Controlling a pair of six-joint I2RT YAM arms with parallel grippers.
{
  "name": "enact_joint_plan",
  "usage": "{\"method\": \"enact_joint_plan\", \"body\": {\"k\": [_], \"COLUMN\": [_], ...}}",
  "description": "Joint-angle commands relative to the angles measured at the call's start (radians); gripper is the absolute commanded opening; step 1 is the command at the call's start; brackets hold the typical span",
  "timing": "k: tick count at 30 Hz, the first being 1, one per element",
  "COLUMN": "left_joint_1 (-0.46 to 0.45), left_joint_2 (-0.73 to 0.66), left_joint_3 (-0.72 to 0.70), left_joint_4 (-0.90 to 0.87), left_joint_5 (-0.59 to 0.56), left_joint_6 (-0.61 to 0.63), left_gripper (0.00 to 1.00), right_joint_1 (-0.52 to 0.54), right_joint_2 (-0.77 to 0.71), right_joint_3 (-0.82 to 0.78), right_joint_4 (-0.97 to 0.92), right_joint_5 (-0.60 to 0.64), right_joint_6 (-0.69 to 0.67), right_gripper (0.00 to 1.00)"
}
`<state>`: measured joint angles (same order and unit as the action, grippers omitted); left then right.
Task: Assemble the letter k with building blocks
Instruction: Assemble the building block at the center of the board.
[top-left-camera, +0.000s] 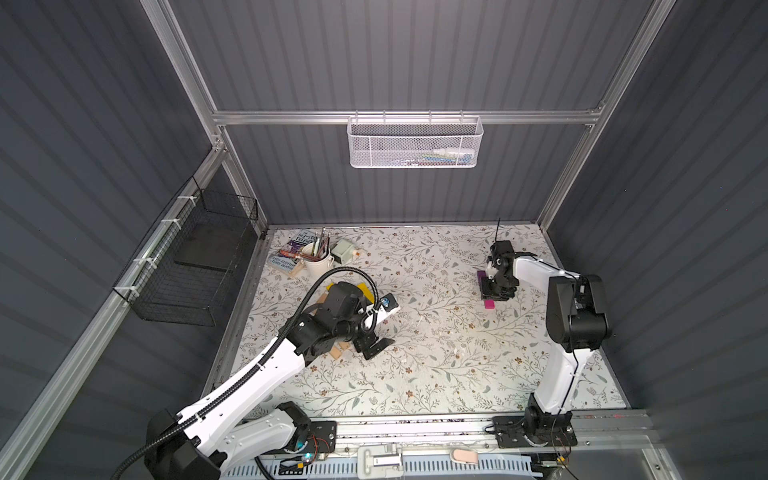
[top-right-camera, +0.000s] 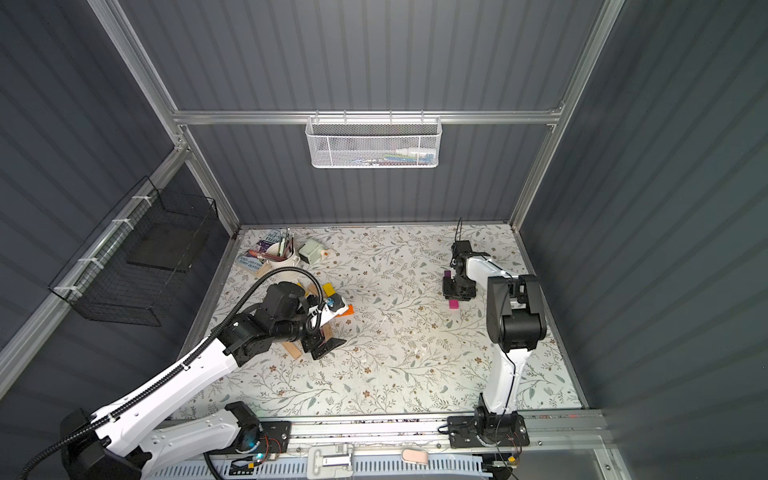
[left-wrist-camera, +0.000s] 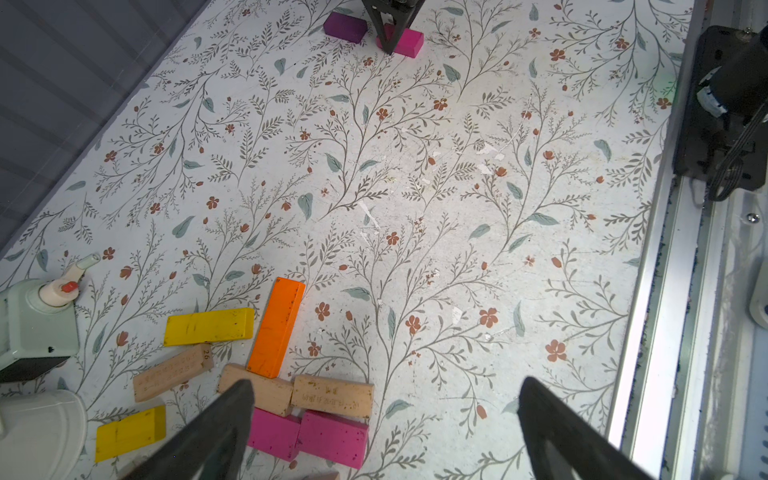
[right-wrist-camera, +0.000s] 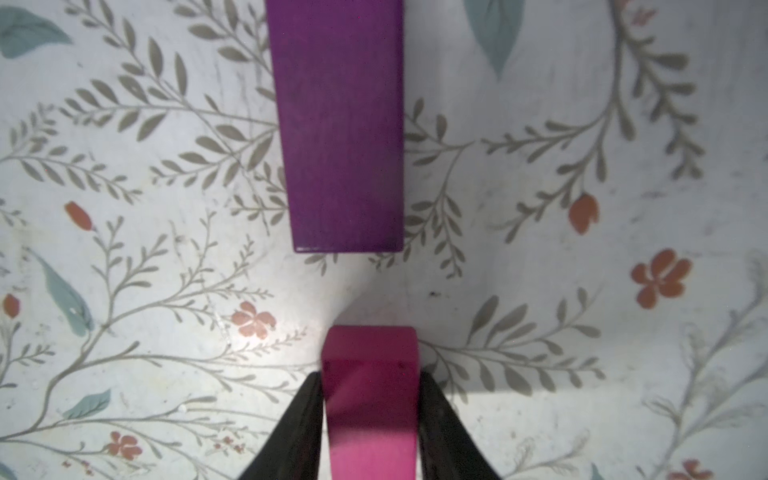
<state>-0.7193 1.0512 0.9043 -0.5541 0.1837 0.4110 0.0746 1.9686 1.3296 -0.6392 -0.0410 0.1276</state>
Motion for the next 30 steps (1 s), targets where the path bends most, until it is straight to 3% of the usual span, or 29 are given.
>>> {"method": "enact_joint_plan", "body": {"k": [1,9,15,20,30], "left_joint_1": [0.001,0.001,0.001,0.001,0.002], "left_joint_2": [-0.009,-0.002,0.003,0.001,-0.013], "left_joint_3": [-0.007,-0.004,-0.008,-0.010,-0.017], "left_joint_4": [-0.001,-0.002,0.026,0.045,0.036], "left_joint_5": [-0.001,-0.002,0.026,0.030,-0.001], "left_joint_6": [0.003,0.003,-0.020,-0.029,-0.022], "left_gripper": [0.99,1.00,1.00,0.99,1.00], "right_joint_1": [-0.001,-0.001,0.000,0.000,0.007], "right_joint_2": [0.023,0.016,-0.139,-0.196,-0.108], "right_joint_3": [0.030,0.050,-0.063,-0.142,-0.098], "right_joint_4": [-0.009,-0.021,0.038,0.108,0.082], "right_joint_5": [-0.008,-0.001,0.041,0.047,0.056], "right_joint_6": [0.011,0.030,0.046,0.039,0.007], "right_gripper": [0.41,0.45,0.53,0.50,0.45]}}
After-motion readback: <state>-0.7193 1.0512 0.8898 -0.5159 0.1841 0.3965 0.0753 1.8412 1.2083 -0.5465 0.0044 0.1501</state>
